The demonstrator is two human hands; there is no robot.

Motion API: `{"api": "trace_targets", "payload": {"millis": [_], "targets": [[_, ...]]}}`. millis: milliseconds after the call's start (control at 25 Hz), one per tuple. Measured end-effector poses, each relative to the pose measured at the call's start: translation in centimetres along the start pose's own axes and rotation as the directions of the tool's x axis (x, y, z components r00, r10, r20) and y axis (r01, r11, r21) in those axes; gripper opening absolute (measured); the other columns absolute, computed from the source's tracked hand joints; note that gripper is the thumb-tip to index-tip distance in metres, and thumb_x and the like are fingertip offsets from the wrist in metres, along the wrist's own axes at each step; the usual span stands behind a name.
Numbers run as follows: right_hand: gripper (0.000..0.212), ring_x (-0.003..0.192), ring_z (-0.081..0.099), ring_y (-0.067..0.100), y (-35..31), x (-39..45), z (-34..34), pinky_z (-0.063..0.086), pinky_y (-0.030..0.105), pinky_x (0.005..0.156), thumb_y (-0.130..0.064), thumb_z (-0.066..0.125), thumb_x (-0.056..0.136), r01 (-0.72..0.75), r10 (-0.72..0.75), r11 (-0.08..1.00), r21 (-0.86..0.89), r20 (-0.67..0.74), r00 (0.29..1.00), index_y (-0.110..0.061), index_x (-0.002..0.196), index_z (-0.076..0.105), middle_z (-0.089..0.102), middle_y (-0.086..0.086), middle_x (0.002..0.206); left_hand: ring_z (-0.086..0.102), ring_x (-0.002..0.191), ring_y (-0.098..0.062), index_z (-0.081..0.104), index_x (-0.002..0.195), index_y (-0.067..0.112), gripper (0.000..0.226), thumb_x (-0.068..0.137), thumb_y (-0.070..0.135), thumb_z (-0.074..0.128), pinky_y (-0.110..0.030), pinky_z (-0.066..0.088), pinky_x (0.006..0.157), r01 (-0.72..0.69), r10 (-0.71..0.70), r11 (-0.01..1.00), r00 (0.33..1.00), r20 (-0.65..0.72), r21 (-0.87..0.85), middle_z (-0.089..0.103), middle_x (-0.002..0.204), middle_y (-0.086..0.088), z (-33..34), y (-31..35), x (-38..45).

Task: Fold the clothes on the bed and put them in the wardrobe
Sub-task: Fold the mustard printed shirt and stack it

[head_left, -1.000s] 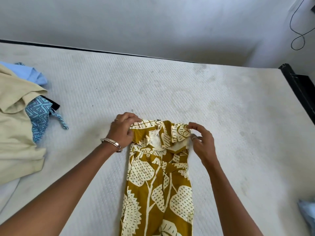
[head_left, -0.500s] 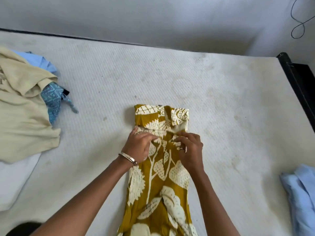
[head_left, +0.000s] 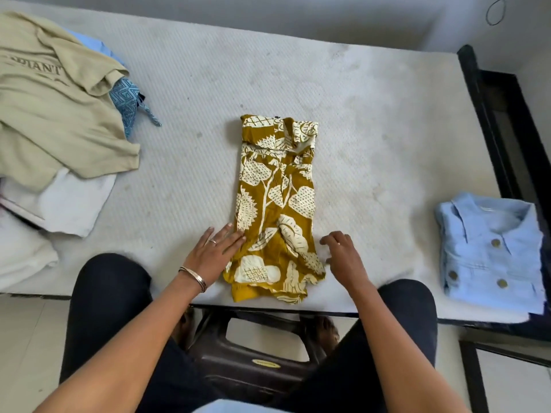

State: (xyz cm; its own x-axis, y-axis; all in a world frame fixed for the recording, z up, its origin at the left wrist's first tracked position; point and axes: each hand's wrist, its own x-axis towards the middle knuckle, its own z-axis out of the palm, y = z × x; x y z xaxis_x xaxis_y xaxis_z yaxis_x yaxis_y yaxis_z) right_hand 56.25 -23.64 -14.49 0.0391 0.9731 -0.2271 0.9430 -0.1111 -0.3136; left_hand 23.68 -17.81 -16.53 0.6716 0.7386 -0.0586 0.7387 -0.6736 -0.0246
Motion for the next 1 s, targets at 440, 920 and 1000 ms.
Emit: {"api": "trace_targets", "payload": {"millis": [440,920,1000], "targets": [[0.086,0.143,0.023,0.038,-4.8,-3.8,1.4,0.039,0.049,0.107,-0.012,0.068,0.087,0.159,-0.139,0.978,-0.133,0.143,0.980,-0.012,0.156,0.016,0.019,0.018,0.159,-0.026,0.139,-0.019,-0.024,0.144,0.011,0.078,0.096,0.006,0.037,-0.042,-0.016,0.113,0.006,-0.013,1.000,0.899,0.438,0.018,-0.021,0.158,-0.008,-1.1,4.0,-1.0],[0.043,0.103,0.063,0.028,-4.9,-0.4,-4.8,0.050,0.034,0.085,-0.003,0.041,0.084,0.167,-0.202,0.979,0.115,0.474,0.857,-0.012,0.118,0.067,0.069,0.007,0.113,0.048,0.060,-0.016,0.065,0.082,0.002,0.017,0.089,0.012,0.053,-0.027,0.036,0.059,0.260,0.029,0.846,0.850,0.526,-0.467,0.054,0.065,-0.002,-5.7,1.0,1.4],[0.045,0.108,0.060,0.022,-5.0,0.3,-6.8,0.049,0.033,0.092,0.005,0.040,0.086,0.085,-0.191,0.978,0.189,0.662,0.725,-0.014,0.116,0.068,0.065,-0.001,0.110,0.045,0.058,-0.013,0.063,0.074,0.006,0.026,0.082,0.031,0.062,-0.026,0.035,0.059,0.395,0.107,0.717,0.752,0.650,-0.575,0.053,0.063,0.001,-7.8,0.3,2.3]]}}
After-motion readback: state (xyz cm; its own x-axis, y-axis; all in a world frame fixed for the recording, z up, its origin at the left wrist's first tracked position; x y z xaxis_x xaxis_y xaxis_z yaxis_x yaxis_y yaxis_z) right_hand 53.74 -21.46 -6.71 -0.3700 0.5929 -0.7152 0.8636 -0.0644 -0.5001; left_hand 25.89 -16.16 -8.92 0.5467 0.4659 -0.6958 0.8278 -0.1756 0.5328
